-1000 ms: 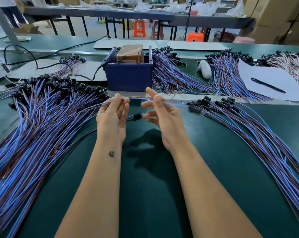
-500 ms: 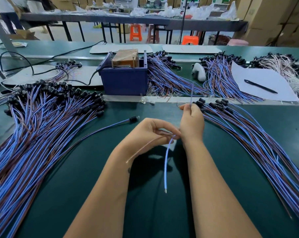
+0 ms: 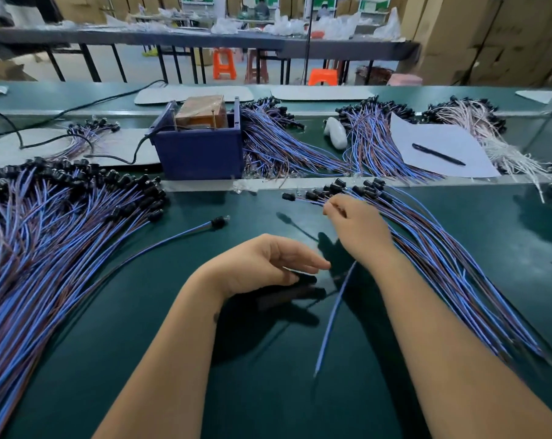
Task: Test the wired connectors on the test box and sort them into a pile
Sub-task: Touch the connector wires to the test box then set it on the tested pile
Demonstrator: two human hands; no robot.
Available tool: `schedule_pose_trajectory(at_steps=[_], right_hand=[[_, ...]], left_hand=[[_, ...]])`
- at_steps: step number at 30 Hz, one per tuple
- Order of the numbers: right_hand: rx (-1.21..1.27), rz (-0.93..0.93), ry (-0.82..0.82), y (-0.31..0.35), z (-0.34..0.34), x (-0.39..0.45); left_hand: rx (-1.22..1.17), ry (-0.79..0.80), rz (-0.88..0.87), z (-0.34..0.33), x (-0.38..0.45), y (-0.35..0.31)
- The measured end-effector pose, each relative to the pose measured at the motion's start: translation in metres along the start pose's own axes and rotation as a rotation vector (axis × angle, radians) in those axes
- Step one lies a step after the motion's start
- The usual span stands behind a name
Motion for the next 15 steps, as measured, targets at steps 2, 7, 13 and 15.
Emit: schedule_pose_trajectory(at_steps=[2, 7, 13, 15], right_hand=[[-0.077, 0.001, 0.011, -0.013, 0.021, 0.008], [-0.444, -0.01, -0.055, -0.031, 0.061, 0.025], [-0.469, -0.027, -0.069, 0.005, 0.02, 0.014], [-0.33, -0.013, -0.017, 0.029, -0.013, 0.004]], left_hand=[[0.019, -0.048, 0.014, 0.002, 0.004, 0.002], [-0.028, -0.218, 0.087, 0.013, 0.009, 0.013], [0.051, -0.633, 0.033, 0.05, -0.001, 0.008], [0.32, -0.923, -0.004, 0.08, -0.024, -0.002]])
Point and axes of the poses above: each hand's wrist, its own x-axis towards the middle knuckle, its own z-axis out of the back of the hand, y = z × x, the point moved 10 cm from there along x, towards the middle knuckle, and after that the axes turned 4 degrees about -y, right-handed, at the moved point
